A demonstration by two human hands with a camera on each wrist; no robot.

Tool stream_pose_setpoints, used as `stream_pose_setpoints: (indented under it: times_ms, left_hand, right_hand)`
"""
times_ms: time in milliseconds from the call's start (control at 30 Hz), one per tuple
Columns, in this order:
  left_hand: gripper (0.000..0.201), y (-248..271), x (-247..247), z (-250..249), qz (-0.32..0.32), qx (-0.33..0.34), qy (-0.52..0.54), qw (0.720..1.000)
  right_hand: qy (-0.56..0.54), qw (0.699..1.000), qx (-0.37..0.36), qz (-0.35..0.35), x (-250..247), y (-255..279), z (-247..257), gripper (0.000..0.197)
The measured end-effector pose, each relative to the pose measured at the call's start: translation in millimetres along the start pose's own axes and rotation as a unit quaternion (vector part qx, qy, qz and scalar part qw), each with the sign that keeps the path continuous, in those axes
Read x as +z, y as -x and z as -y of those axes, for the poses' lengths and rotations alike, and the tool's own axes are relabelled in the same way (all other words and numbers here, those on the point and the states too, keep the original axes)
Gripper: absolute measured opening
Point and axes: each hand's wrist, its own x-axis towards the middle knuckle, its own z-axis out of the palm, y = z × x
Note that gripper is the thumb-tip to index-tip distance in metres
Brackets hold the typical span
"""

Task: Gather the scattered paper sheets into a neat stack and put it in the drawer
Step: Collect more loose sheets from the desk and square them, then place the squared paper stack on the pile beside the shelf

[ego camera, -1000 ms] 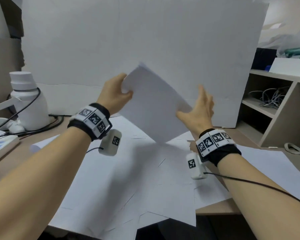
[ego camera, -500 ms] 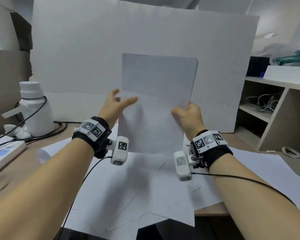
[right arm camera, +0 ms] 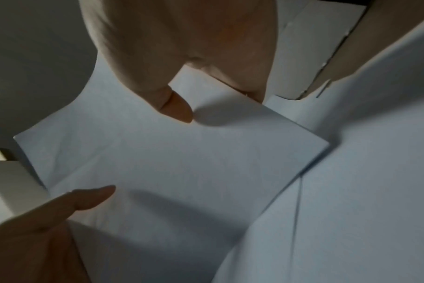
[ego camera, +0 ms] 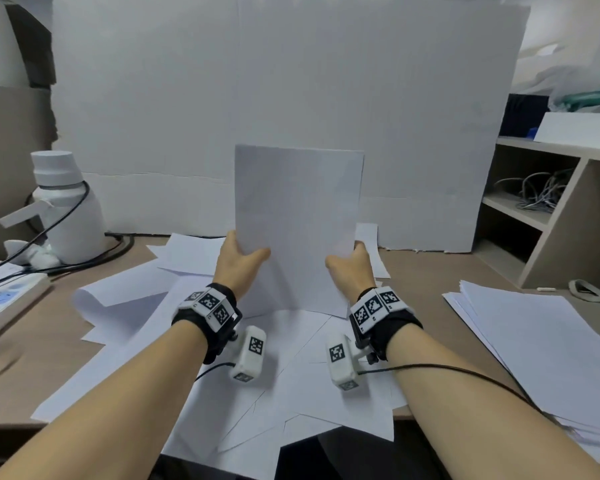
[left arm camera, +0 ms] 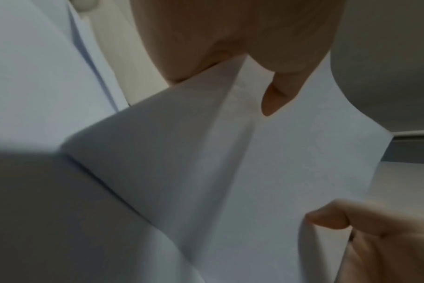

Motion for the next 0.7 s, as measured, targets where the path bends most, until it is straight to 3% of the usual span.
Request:
stream_pose_setpoints:
  times_ms: [133,267,400,500,567,700]
  left_hand:
    - [0.040,-4,4,-3,0.014,0.011,-0.026,1.000]
    - [0.032,-9,10,-18,0.004,0.056,-0.048,0.997]
    - [0.036,-10,20,-52,0.032,0.088,0.029,0.995]
    - [0.037,-4,39,-72,0.042,0.058,0.116,0.991]
    - [0.036,3,57,-80,0.039,0.024,0.163,0.986]
    - [0.028,22,108,-90,0.049,-0.101,0.232,0.966]
  right_hand:
    - [0.010,1.000,0.015,0.000,3,0,-1,0.025]
    - [0.006,1.000,0.009,-0.005,-6,3,10,0.034]
    - [-0.005,0.998,-0.018,-0.059,-49,1,26,0.022]
    - [-0.022,0.997,0.022,-0.076,-93,4,30,0.010]
    - [-0.110,0.989,0.072,-0.069,-121,11,28,0.008]
    - [-0.243,0.963,0.109,-0.042,-160,35,27,0.014]
